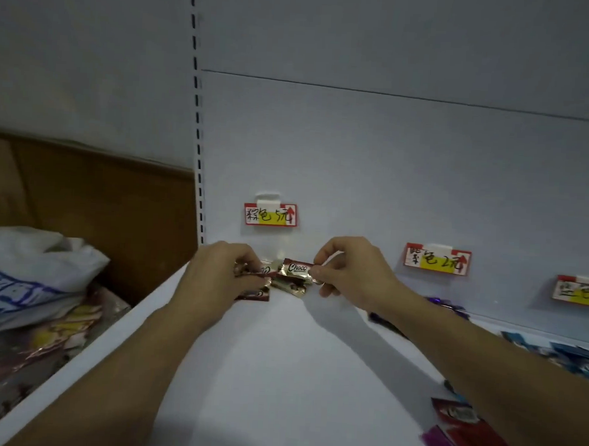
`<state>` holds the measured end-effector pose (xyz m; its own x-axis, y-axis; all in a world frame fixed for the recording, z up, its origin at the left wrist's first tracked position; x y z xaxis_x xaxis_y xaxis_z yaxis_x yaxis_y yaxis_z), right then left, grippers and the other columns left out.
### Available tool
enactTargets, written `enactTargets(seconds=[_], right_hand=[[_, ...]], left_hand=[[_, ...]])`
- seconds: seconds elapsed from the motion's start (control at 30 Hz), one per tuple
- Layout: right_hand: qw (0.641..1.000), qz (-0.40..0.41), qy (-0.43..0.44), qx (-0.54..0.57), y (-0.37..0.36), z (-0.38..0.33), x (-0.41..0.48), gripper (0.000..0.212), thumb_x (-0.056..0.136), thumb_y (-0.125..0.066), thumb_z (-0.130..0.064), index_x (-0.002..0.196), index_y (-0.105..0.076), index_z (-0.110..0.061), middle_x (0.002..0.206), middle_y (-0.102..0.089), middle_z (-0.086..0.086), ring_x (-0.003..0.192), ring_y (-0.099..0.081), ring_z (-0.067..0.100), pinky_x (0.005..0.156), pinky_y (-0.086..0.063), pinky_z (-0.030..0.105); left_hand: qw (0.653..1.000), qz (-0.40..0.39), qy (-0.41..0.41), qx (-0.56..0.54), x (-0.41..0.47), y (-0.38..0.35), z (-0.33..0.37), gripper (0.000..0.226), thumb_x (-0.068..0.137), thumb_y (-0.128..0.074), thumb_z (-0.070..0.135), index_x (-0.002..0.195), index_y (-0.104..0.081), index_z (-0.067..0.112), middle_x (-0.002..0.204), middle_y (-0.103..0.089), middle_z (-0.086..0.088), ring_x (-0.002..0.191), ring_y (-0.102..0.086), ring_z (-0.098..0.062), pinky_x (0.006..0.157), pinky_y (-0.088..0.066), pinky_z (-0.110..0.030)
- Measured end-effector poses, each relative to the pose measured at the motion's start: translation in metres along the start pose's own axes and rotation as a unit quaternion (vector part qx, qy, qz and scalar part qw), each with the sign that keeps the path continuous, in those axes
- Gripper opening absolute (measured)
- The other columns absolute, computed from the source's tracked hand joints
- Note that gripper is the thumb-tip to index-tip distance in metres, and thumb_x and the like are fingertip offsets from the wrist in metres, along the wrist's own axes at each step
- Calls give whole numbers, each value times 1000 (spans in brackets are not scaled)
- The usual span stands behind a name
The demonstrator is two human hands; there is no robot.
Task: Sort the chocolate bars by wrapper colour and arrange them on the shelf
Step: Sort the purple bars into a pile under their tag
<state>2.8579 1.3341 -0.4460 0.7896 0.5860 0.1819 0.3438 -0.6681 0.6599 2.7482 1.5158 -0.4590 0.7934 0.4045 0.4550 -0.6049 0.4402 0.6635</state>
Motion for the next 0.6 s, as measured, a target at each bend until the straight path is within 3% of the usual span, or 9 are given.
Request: enactTargets(seconds=[0.1, 0.17, 0.33, 0.5, 0.6], right_hand=[[999, 24, -15, -21, -18, 3, 23, 12, 89, -76, -21, 88, -65, -14, 63, -73, 4, 50, -65, 9, 42, -46, 21], [997, 44, -12, -59, -22, 6, 31, 17, 87, -77, -29, 87, -64, -18, 68, -72, 4, 51, -64, 10, 42, -44, 22], [988, 73, 5, -137, -11, 13, 29, 20, 88, -72, -44, 84, -62, -27, 74, -68, -4, 84, -65, 18, 74, -55, 37], [980, 68, 42, -184, 27, 20, -6, 16, 93, -68, -39, 85, -61, -27, 63, -64, -8, 68, -62, 11, 70, -56, 37], [966, 78, 60, -240, 64, 27, -38, 11, 95, -66, -36, 90, -61, -27, 63, -63, -12, 62, -58, 3, 59, -50, 29]], left_hand=[[999, -42, 8, 11, 1, -13, -17, 20, 72, -90, 32, 86, -76, 33, 88, -68, 14, 85, -61, -7, 73, -49, -26], [999, -51, 5, 12, 1, -13, -18, 24, 71, -90, 38, 90, -77, 34, 90, -69, 15, 86, -61, -6, 77, -51, -28], [998, -16, -16, 57, -1, -1, -11, 29, 75, -86, 43, 102, -77, 34, 101, -72, 10, 92, -59, -10, 80, -50, -32], [992, -51, -61, 102, -17, -12, 21, 23, 83, -80, 38, 106, -75, 36, 108, -70, 10, 97, -61, -13, 84, -51, -33], [982, -78, -130, 112, -24, -28, 68, 19, 88, -75, 36, 107, -74, 36, 109, -69, 13, 100, -61, -14, 87, -52, -36]])
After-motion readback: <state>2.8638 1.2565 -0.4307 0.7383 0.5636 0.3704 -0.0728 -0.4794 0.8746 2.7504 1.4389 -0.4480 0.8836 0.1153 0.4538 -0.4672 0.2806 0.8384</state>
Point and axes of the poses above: each hand's wrist, its own x-axis towards the middle knuckle, its own y-axis out of the back of the hand, z = x × y, the point moved 10 cm from there along x, towards the middle knuckle
